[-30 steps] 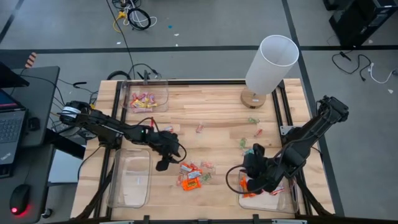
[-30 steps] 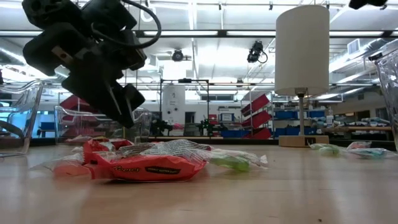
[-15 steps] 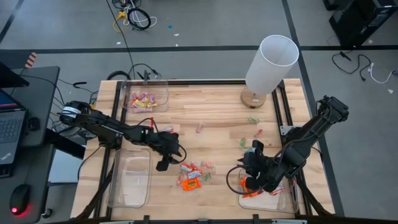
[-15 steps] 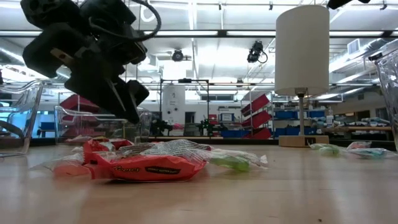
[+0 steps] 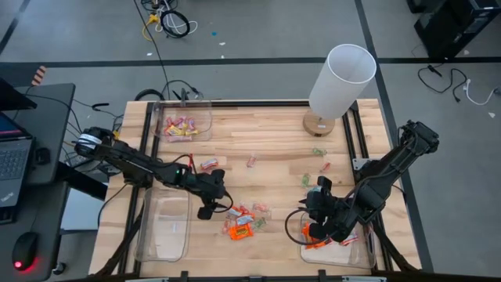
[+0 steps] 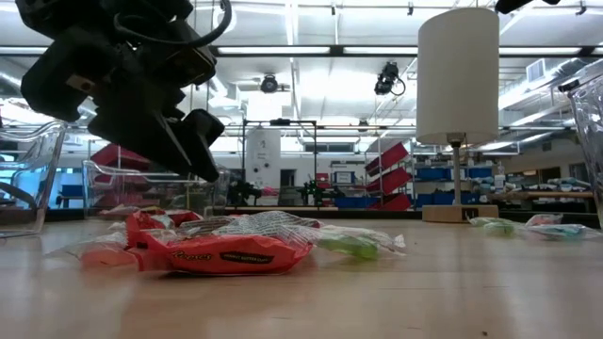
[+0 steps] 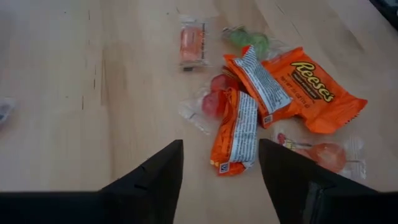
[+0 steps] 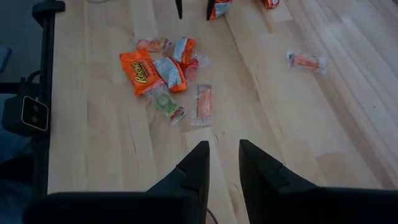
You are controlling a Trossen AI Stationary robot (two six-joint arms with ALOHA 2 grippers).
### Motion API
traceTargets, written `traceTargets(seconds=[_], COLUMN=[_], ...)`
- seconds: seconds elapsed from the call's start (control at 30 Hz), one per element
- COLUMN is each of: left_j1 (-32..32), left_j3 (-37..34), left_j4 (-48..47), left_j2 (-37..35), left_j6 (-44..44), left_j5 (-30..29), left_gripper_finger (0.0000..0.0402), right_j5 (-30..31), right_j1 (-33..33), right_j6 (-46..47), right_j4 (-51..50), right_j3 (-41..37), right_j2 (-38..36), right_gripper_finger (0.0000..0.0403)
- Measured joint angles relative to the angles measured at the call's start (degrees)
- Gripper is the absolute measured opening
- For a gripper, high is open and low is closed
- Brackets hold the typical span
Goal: Sort candy
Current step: Put the chocolate into the bottom right transparent bin
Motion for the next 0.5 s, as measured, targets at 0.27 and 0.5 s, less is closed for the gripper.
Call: traceTargets(seconds=[0.27, 0.5], left_j1=[-1.0, -1.3], left_j3=[0.0, 0.0], left_j4=[1.7, 6.3], left_j2=[3.0, 7.7], left_j6=[5.4, 5.3], left_j5=[0.3, 0.2], left_gripper_finger=[0.0230, 0.0230], right_j5=[0.0, 0.0], right_j1=[0.0, 0.0], right_j6=[-1.4, -1.4], right_j4=[0.0, 0.8], right_j3=[0.0, 0.0], right_j2=[0.0, 0.0], right_gripper_finger=[0.0073, 0.0073])
